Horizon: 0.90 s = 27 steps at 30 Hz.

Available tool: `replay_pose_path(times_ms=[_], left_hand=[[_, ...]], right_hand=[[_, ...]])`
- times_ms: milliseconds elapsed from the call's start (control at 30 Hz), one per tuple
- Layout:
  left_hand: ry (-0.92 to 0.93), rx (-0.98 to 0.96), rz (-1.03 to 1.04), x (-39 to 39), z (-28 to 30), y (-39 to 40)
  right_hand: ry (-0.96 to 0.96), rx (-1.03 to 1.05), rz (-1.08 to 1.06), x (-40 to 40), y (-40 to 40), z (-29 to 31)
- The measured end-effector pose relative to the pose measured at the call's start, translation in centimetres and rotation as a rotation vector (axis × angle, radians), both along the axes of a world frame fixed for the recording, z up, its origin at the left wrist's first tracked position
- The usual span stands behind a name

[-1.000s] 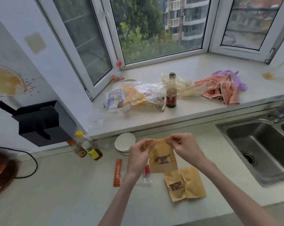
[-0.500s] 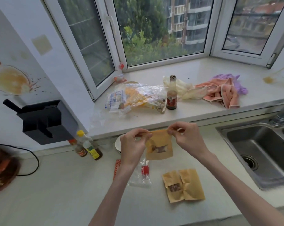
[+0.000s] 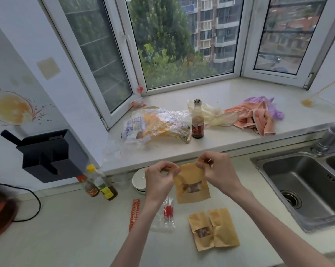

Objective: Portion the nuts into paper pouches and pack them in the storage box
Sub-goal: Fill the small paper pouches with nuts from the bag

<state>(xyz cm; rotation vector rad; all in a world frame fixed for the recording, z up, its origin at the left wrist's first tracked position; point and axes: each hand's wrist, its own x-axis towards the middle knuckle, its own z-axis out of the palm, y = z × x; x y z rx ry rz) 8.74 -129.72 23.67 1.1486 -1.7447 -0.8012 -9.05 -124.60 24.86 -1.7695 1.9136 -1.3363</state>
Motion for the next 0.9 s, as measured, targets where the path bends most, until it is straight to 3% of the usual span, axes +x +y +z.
replay_pose_path(times_ms=[233, 533, 900], left_hand=[[-0.132, -0.081, -0.067, -0.5, -0.6, 0.0], [-0.247, -0.122, -0.155, -2.2, -0.6, -0.4], [-0.338, -0.165, -0.198, -3.1, -0.1, -0.7]], right_hand=[[0.060, 0.067, 0.047, -0.2, -0.2, 0.2], [0.379, 0.137, 0.152, 0.5, -0.7, 0.5], [0.441, 0.187, 0.197, -0.3, -0.5, 0.9]])
